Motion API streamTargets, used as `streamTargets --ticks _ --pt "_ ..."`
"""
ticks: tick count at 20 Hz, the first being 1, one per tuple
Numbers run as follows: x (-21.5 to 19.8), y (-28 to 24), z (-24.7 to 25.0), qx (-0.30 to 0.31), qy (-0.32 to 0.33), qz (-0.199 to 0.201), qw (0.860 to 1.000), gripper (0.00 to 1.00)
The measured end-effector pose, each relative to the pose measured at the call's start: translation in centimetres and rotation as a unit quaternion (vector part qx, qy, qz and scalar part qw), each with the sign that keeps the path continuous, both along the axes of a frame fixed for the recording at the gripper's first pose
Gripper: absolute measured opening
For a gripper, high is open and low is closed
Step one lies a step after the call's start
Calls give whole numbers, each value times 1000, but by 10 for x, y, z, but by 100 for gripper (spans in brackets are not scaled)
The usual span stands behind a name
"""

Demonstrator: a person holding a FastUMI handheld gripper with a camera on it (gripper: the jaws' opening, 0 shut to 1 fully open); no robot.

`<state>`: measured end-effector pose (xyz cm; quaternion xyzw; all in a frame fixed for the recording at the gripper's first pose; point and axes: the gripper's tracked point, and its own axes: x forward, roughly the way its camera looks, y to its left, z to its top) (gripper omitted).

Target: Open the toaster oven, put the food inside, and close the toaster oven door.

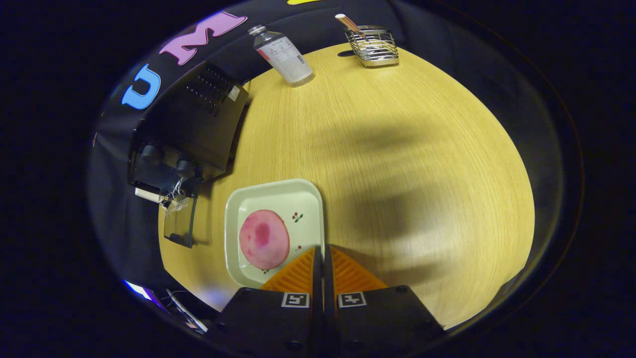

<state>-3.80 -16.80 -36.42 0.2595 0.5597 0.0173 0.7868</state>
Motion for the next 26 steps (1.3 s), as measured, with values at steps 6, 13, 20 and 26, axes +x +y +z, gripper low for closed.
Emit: streamTargets --ticks 6,13,20,26 --pt "-6 12 22 68 -12 -45 997 6" --pt "-3 17 62 96 -42 -84 991 6" --pt "-12 40 104 107 -70 -126 984 6" --pt "-14 100 123 106 -83 -150 979 6"
